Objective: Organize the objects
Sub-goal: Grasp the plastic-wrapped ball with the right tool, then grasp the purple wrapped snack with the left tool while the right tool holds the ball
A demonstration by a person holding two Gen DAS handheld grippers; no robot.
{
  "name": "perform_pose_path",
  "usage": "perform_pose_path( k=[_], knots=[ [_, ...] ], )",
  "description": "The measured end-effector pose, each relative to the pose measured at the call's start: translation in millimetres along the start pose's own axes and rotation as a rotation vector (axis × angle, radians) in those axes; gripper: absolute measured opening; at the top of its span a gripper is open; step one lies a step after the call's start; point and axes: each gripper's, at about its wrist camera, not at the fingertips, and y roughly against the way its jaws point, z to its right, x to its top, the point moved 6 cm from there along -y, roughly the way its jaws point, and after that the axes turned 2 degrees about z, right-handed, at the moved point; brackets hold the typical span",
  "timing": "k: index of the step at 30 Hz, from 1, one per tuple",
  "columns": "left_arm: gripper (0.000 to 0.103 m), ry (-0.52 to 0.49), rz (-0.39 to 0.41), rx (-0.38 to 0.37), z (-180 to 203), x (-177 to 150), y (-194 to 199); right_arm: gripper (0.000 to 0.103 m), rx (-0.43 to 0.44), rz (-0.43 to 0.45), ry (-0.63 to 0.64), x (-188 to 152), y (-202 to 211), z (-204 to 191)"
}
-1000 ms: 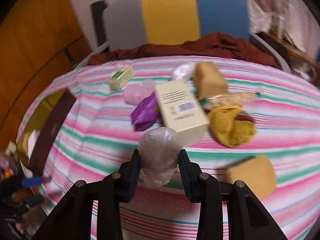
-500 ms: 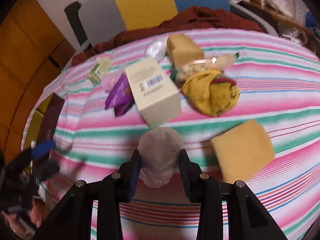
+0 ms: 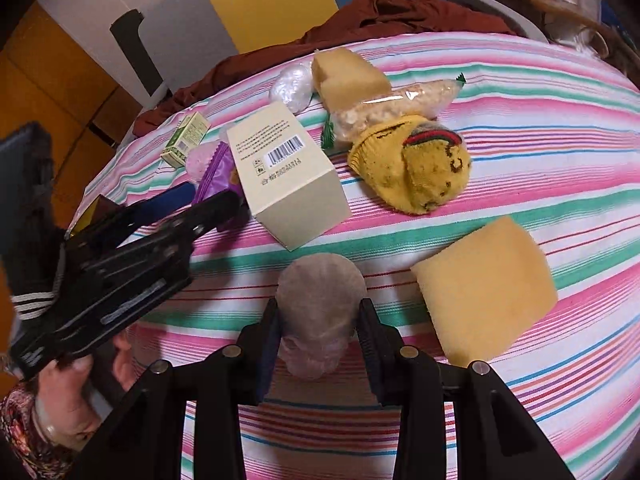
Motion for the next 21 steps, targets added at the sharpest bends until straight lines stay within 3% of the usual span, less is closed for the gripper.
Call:
perform_pose_path(
  k=[4,7,15,21],
  knots=[
    [0.038,-0.005,0.021,-0.006,-3,-3,-3,0.038,0.005,-0.002,-0.011,0,-1,0],
    [0.029,0.01,0.024,0.001,-12,-16,-4,0.038,0.003,0.001,-0.008,-1,-1,0],
    [0.028,0.16,0.074,-0.043,-44,-35,17,0.038,0.005,0.022,-0.006,1,3,-2],
    [0.028,0.143,0.111,-0.015,-49,-60,38,0.038,0.026,0.047,-0.003,4,5,-7]
  ],
)
